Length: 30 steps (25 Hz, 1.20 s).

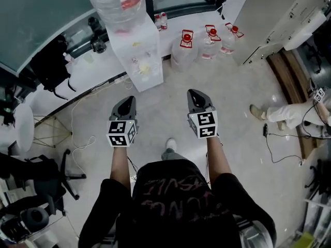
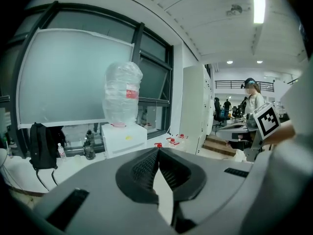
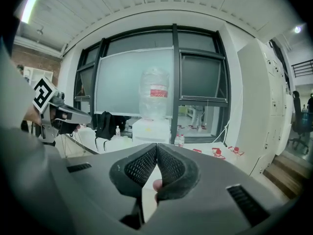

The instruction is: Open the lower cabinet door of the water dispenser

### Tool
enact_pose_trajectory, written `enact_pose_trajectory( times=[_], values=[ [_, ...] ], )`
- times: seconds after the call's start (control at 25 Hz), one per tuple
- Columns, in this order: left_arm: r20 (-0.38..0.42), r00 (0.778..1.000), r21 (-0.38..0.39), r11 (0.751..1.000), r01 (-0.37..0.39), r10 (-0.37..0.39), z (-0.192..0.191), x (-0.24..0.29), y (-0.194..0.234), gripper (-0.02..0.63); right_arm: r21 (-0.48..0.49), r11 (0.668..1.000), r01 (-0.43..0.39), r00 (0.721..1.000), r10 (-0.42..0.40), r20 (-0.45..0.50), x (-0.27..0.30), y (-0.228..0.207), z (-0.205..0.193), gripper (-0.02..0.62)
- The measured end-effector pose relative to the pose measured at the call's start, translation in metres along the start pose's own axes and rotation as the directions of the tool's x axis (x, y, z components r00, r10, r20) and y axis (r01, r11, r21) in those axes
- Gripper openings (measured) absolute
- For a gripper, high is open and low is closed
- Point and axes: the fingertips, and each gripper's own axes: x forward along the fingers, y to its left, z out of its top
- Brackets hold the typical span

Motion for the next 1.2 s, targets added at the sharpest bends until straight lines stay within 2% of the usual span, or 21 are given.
enact_pose_trajectory(
  times=[0.24,0.6,1.2],
  values=[
    [-0.034,0.999,0.007,1.0,-0.018,0.018,0.003,0.036,0.009,0.012,0.024,0.999,-0.024,1.0,0.024,-0.003,0.04,-0.028,0.003,0.014],
    [-0.041,0.999,0.004,1.0,-0.025,0.025,0.007,0.077,0.036,0.012,0.012,0.999,-0.051,0.998,0.052,-0.019,0.088,-0.04,0.003,0.014],
    [-0.096,0.995,-0.066,0.997,0.035,-0.041,-0.015,0.192,0.125,0.012,0.015,1.0,-0.005,0.995,0.007,-0.096,0.231,-0.058,0.003,0.015]
  ],
)
